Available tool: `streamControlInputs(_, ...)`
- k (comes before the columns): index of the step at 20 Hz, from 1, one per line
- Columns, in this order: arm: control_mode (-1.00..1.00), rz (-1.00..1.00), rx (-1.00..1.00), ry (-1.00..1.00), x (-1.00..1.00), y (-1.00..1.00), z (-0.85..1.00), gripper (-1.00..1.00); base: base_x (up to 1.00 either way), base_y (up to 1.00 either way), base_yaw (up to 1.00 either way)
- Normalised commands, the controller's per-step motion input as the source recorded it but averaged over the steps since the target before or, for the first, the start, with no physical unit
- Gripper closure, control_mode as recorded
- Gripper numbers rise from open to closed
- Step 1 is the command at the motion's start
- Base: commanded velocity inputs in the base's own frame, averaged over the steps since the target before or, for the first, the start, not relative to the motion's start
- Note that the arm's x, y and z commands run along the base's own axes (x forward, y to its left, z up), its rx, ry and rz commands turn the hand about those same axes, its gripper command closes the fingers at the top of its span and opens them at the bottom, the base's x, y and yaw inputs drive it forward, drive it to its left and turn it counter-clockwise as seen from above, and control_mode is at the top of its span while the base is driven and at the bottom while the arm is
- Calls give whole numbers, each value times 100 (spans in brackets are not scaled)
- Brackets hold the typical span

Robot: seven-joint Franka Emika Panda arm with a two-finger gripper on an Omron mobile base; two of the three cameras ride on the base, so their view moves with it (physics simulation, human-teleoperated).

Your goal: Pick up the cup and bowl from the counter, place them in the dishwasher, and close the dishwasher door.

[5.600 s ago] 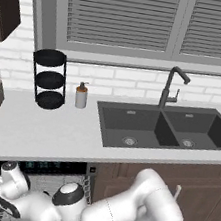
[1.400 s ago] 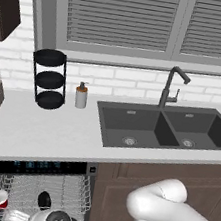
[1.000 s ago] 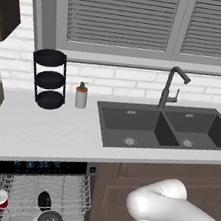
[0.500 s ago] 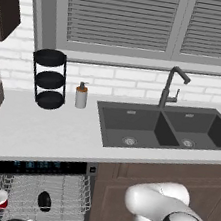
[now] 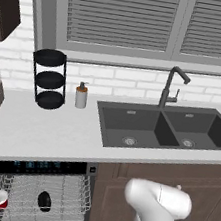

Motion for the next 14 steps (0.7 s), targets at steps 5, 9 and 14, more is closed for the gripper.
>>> streamControlInputs(5,-100,56,-11,0,23,-44,-16,-100,0,0,0)
streamControlInputs(9,-100,32,0,19,76,-62,0,-100,0,0,0)
streamControlInputs(14,-100,24,0,8,65,-57,-26,-100,0,0,0)
